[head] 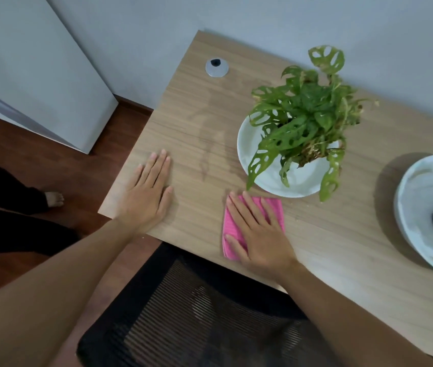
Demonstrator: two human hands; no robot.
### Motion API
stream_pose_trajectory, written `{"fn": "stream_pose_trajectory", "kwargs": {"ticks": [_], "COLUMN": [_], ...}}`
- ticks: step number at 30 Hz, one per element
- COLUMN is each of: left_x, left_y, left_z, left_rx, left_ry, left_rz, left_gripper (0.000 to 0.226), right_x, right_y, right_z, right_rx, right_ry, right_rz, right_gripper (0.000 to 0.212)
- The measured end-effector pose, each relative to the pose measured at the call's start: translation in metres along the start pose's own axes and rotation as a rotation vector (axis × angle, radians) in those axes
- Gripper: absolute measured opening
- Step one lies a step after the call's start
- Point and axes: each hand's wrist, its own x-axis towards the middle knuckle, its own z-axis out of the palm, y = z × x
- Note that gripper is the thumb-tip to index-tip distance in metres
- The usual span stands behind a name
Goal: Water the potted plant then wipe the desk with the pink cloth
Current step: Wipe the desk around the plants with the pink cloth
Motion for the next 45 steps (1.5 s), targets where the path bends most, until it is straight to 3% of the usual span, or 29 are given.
{"fn": "stream_pose_trajectory", "kwargs": {"ticks": [4, 10, 16, 23, 28, 33, 39, 42, 45], "left_x": [0.010, 0.026, 0.027, 0.011, 0.008, 0.009, 0.008, 0.007, 0.002], "left_y": [0.025, 0.051, 0.083, 0.146, 0.148, 0.147, 0.147, 0.148, 0.153], "left_z": [0.003, 0.009, 0.023, 0.046, 0.048, 0.049, 0.051, 0.053, 0.056], "left_rx": [0.046, 0.079, 0.058, -0.004, -0.005, 0.035, 0.068, 0.060, 0.042], "left_ry": [-0.024, -0.058, -0.053, 0.004, 0.028, 0.040, 0.043, 0.030, 0.045], "left_rz": [0.126, 0.195, 0.128, 0.039, 0.055, 0.062, 0.064, 0.055, 0.032], "left_gripper": [0.074, 0.079, 0.082, 0.091, 0.092, 0.091, 0.091, 0.091, 0.090], "right_x": [-0.049, -0.031, -0.016, -0.081, -0.106, -0.075, -0.059, -0.093, -0.142], "right_y": [0.035, 0.032, 0.020, 0.036, 0.080, 0.081, 0.061, 0.070, 0.093], "right_z": [-0.003, 0.002, 0.008, 0.013, 0.005, 0.001, 0.003, 0.006, 0.008], "right_rx": [-0.030, -0.017, -0.002, 0.008, 0.001, 0.009, 0.014, -0.014, -0.035], "right_ry": [-0.046, 0.037, 0.069, 0.058, 0.053, 0.050, 0.022, 0.004, 0.005], "right_rz": [0.034, 0.203, 0.165, 0.215, 0.279, 0.314, 0.144, 0.048, 0.082], "right_gripper": [0.082, 0.080, 0.079, 0.083, 0.085, 0.082, 0.075, 0.074, 0.077]}}
